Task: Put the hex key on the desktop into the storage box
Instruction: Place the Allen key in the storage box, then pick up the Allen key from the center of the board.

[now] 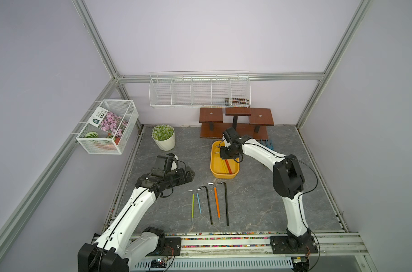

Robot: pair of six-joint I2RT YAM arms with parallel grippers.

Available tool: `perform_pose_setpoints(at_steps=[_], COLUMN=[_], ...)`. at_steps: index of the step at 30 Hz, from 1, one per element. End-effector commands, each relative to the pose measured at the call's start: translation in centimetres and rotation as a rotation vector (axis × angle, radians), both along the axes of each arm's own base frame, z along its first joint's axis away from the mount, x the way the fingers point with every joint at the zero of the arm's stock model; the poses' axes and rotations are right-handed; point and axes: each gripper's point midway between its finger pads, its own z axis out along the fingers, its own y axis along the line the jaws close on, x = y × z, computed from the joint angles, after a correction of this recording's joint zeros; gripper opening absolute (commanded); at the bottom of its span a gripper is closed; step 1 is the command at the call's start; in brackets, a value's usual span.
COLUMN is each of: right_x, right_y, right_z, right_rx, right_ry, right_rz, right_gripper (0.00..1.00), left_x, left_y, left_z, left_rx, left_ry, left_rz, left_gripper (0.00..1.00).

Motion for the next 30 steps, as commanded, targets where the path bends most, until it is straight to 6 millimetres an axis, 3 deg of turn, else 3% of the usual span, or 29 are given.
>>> perform_pose_setpoints(at_steps=[1, 7, 14, 21, 30], right_x=[-1.1, -5.6, -11.3, -15.4, -18.5], right_y=[-1.0, -2.4, -2.8, -2.7, -2.0], right_z=[6.1, 8.7, 8.3, 6.8, 2.1], right_rx=[0.049, 0.093, 0.093, 0.097, 0.019], right_ry=[-0.111, -0.157, -0.153, -0.133, -0.043], right_rz=[0.007, 0.028, 0.075, 0.080, 0.031], right_gripper=[0.47, 0.52, 0.57, 0.62, 0.60], left_x=[-0.1, -0.2, -0.2, -0.2, -0.3], left_y=[-0.3, -0.9, -1.4, -1.5, -1.4], left_z=[-0.3, -0.5, -0.7, -0.6, -0.9], left_rx=[-0.006, -0.030, -0.048, -0.058, -0.052], left_ry=[0.001, 0.012, 0.028, 0.023, 0.036], left_rz=[-0.016, -0.042, -0.063, -0.066, -0.059], left_gripper=[1.00, 1.00, 1.00, 1.00, 1.00])
